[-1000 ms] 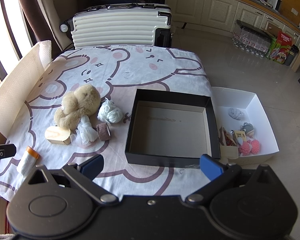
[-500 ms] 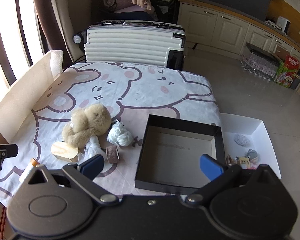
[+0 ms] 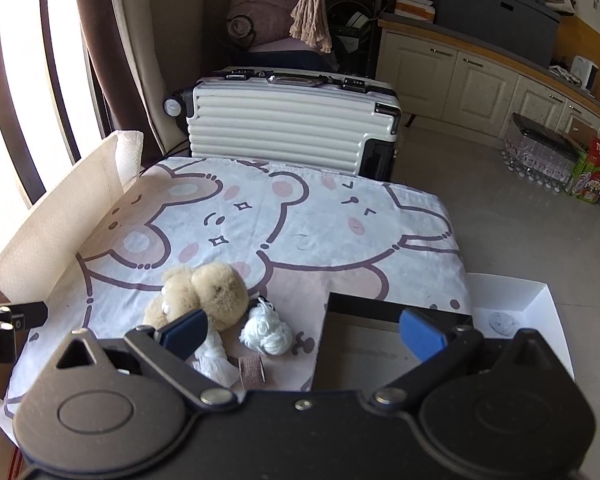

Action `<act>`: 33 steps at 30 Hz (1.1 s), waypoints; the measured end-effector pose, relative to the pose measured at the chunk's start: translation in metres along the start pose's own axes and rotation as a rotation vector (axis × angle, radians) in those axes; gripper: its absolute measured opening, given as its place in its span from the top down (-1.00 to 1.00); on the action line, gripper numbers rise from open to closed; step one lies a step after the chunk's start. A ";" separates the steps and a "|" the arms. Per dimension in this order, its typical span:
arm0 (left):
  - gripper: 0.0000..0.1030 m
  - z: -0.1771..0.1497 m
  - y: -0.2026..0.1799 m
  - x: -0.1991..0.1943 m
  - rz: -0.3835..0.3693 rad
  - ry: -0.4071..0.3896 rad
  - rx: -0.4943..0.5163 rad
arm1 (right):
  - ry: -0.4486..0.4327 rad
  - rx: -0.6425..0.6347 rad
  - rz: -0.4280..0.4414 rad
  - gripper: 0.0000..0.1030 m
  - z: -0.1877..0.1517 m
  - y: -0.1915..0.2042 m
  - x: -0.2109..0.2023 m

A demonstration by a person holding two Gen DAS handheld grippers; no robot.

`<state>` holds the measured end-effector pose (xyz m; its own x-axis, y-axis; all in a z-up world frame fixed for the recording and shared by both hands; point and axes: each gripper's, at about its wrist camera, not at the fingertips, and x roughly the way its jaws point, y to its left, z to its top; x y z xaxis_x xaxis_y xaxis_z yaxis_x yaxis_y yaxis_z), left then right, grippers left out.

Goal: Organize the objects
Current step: 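Move left tool to the orange-capped plastic roll while right tool approaches the brown tape roll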

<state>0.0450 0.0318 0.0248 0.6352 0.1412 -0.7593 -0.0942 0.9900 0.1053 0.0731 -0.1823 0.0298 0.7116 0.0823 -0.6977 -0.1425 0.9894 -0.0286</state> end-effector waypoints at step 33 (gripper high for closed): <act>-1.00 -0.074 0.049 0.083 -0.046 0.092 -0.082 | 0.071 -0.052 0.072 -1.00 -0.050 0.044 0.097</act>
<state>0.0361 0.0922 -0.0807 0.5678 0.0905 -0.8182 -0.1308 0.9912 0.0189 0.1021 -0.1371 -0.0748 0.6485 0.1420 -0.7479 -0.2282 0.9735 -0.0130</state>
